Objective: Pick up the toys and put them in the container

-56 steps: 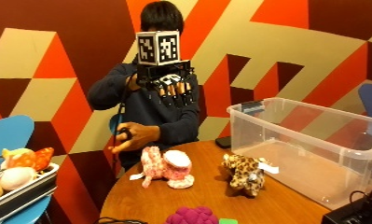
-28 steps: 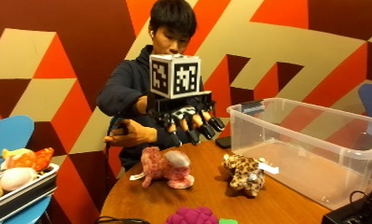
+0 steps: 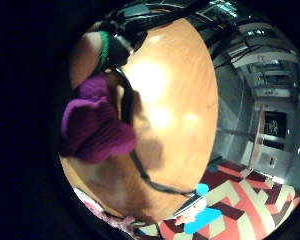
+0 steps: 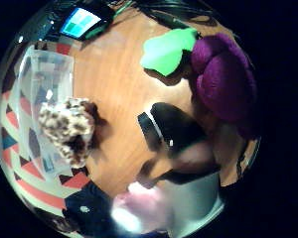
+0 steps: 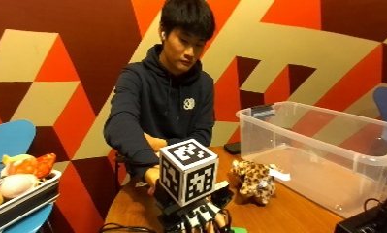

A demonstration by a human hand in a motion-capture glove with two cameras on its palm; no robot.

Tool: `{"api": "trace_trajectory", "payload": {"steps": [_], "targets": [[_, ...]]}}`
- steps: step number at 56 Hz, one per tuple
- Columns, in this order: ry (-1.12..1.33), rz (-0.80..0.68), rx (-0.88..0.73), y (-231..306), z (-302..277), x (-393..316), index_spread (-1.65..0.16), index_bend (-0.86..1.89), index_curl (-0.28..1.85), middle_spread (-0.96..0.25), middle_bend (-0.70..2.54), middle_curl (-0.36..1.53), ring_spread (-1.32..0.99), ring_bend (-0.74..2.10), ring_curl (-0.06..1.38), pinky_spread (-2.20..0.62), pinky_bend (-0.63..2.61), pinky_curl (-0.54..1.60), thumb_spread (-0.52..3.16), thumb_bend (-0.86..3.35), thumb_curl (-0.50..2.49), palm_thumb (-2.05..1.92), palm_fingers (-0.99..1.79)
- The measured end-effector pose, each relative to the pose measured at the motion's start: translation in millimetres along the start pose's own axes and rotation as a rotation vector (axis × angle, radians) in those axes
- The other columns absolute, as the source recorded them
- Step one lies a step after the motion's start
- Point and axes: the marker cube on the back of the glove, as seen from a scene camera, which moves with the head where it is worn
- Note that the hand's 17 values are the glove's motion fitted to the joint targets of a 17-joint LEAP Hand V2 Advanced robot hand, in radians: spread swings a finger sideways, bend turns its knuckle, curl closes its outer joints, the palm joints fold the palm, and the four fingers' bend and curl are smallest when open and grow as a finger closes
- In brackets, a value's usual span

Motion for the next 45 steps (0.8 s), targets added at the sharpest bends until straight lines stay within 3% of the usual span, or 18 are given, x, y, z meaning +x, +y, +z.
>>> {"api": "trace_trajectory", "payload": {"steps": [18, 27, 36, 45], "targets": [[0.065, -0.081, 0.271, -9, 1, -3, -0.27, 0.16, 0.19, -0.15, 0.53, 0.46, -0.31, 0.99, 0.37, -0.25, 0.94, 0.35, 1.39, 0.23, 0.39, 0.46, 0.73], [0.093, -0.076, 0.397, -3, -26, -17, -0.25, 0.26, 0.23, -0.19, 0.69, 0.56, -0.36, 1.1, 0.43, -0.33, 1.03, 0.4, 1.11, 0.19, 0.51, 0.57, 1.13], [0.018, -0.084, 0.445, 13, -71, -38, -0.27, 0.54, 0.36, -0.2, 0.89, 0.66, -0.34, 1.19, 0.49, -0.36, 0.97, 0.43, 0.96, 0.13, 0.59, 0.56, 1.29], [-0.163, -0.145, 0.496, 43, -152, -98, -0.26, 0.78, 0.49, -0.19, 1.02, 0.72, -0.31, 1.28, 0.54, -0.37, 0.99, 0.46, 0.85, 0.1, 0.68, 0.55, 1.25]]}}
